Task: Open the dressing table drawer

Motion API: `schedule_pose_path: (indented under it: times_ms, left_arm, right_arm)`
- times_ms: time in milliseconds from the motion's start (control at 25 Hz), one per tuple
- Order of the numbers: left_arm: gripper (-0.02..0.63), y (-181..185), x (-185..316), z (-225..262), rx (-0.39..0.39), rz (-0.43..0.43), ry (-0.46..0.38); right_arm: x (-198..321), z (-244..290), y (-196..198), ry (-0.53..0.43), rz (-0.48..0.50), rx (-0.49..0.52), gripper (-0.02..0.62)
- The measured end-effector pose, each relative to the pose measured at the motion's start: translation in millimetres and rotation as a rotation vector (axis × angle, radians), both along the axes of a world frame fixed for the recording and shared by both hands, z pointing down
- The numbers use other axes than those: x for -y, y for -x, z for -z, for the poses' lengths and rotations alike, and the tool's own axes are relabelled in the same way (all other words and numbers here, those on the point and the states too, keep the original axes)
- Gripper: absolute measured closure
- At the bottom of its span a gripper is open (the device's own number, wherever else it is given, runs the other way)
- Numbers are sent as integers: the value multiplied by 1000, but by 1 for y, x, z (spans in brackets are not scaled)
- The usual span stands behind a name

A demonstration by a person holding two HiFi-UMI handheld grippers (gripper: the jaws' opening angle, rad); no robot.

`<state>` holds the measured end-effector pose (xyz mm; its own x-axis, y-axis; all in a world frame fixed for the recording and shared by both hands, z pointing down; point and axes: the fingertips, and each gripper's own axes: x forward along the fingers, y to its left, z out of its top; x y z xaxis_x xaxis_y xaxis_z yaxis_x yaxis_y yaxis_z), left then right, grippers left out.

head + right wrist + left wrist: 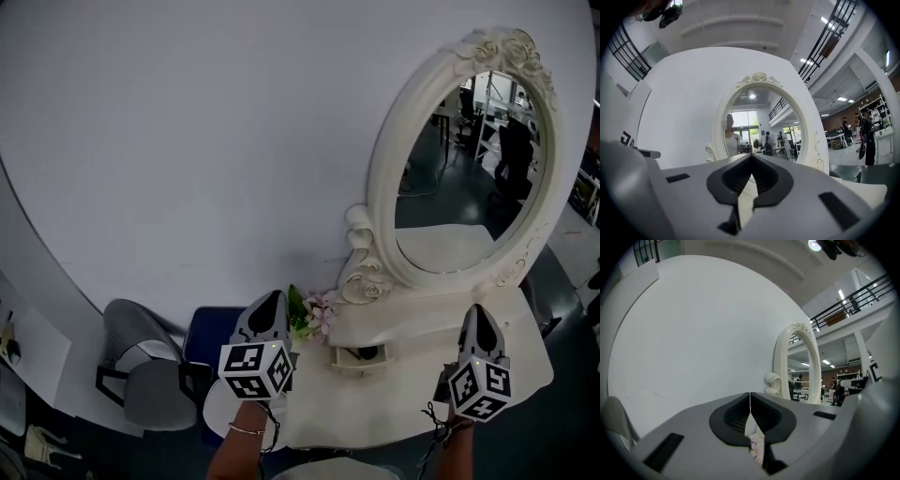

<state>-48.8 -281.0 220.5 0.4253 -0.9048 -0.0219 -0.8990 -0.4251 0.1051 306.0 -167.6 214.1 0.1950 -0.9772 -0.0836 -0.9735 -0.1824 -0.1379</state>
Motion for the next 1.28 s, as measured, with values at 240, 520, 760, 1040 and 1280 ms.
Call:
schedule_pose_path:
  times_ms: [240,520,760,1040,1280]
  left_arm:
    - [584,-2,-3,-5,-3,3,15]
    - [584,4,-10,-14,-2,13,36]
    - [584,8,-14,-16,-7,23,41]
    - [584,7,-17,-23,-5,21,59]
    - [584,5,-17,-28,0,23,72]
  right_arm:
    - [-6,-8,-2,20,-16,-17,589]
    - [-11,-15,-2,57,-26,-29,591]
    - [-10,-13,5,68,-6,-47,591]
    - [-12,-19,6,80,0,-41,592]
    - [-14,-26,4,96,-3,-33,591]
